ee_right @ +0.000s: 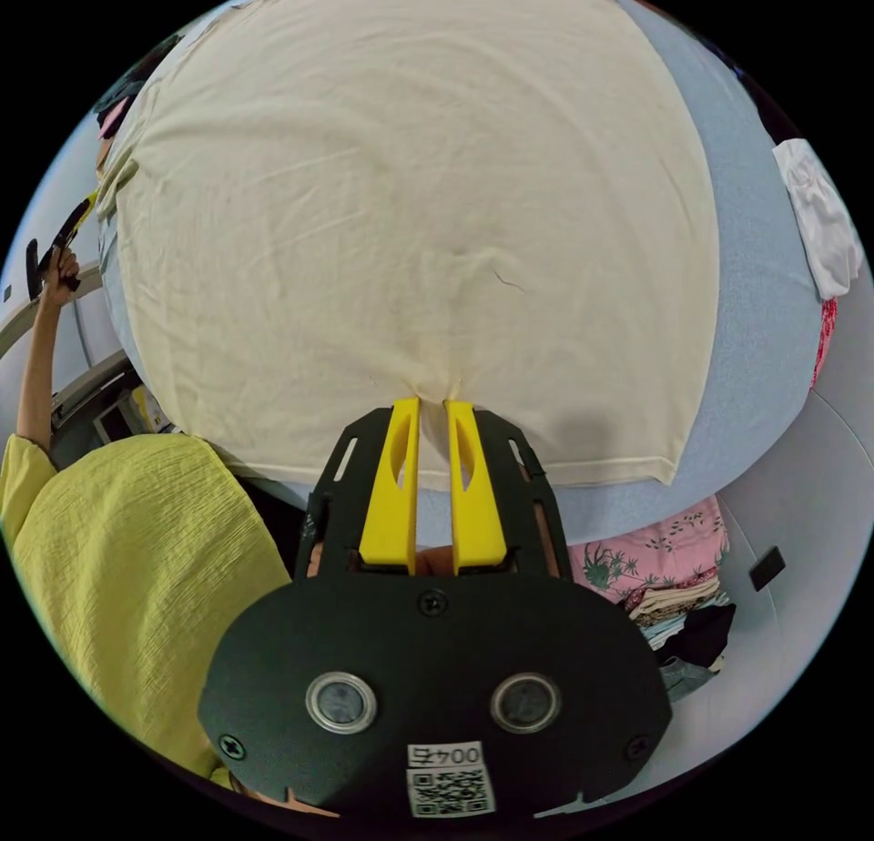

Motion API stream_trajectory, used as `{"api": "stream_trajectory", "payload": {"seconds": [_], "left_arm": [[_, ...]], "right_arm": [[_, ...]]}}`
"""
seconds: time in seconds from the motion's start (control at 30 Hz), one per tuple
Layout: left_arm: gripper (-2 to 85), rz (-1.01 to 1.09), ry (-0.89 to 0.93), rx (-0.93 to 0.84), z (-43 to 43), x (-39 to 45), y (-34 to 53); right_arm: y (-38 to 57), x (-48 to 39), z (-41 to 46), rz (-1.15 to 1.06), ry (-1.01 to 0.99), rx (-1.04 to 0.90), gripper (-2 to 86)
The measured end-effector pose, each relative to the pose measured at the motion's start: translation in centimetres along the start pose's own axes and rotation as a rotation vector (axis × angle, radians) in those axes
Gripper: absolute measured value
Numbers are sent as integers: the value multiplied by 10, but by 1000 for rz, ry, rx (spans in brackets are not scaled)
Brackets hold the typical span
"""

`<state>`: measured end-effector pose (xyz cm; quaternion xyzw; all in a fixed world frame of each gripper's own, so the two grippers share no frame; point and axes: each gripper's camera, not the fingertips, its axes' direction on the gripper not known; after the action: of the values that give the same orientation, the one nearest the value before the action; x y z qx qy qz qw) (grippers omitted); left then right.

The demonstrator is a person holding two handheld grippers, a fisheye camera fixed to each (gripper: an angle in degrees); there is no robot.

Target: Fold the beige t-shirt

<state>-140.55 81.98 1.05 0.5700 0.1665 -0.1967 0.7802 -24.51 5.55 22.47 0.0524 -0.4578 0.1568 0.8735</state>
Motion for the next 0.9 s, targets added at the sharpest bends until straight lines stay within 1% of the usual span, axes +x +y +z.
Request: {"api": "stream_trajectory", "payload": {"seconds": [0.07,0.13,0.17,0.27,0.37,0.47,0.53,0.6,0.67,0.77,0.83,0.9], "left_arm": [[63,28,30,44,-13,5,10],[63,109,126,64,-21,22,21],[63,164,178,42,-21,37,27],[71,243,173,-32,-7,70,41],[89,227,222,-106,17,83,47],[98,193,216,-136,33,88,48],[94,148,246,-133,40,89,47],[62,137,313,-140,47,95,47],[32,182,315,-115,40,108,51],[19,259,293,-64,22,131,67],[16,279,249,-70,25,139,82],[14,285,166,-108,42,145,100]], "right_arm": [[1,1,-4,0,0,4,60],[2,2,-7,-1,1,5,60],[2,2,-9,-3,1,3,61],[1,4,-14,-11,3,-10,61],[1,6,-19,-16,8,-22,60],[3,8,-24,-18,15,-22,60],[6,9,-28,-17,18,-17,61],[9,12,-31,-14,15,-10,61],[13,17,-36,-8,9,-3,62],[19,22,-41,-3,7,6,61],[22,25,-45,-7,9,7,61],[25,28,-48,-11,9,6,60]]}}
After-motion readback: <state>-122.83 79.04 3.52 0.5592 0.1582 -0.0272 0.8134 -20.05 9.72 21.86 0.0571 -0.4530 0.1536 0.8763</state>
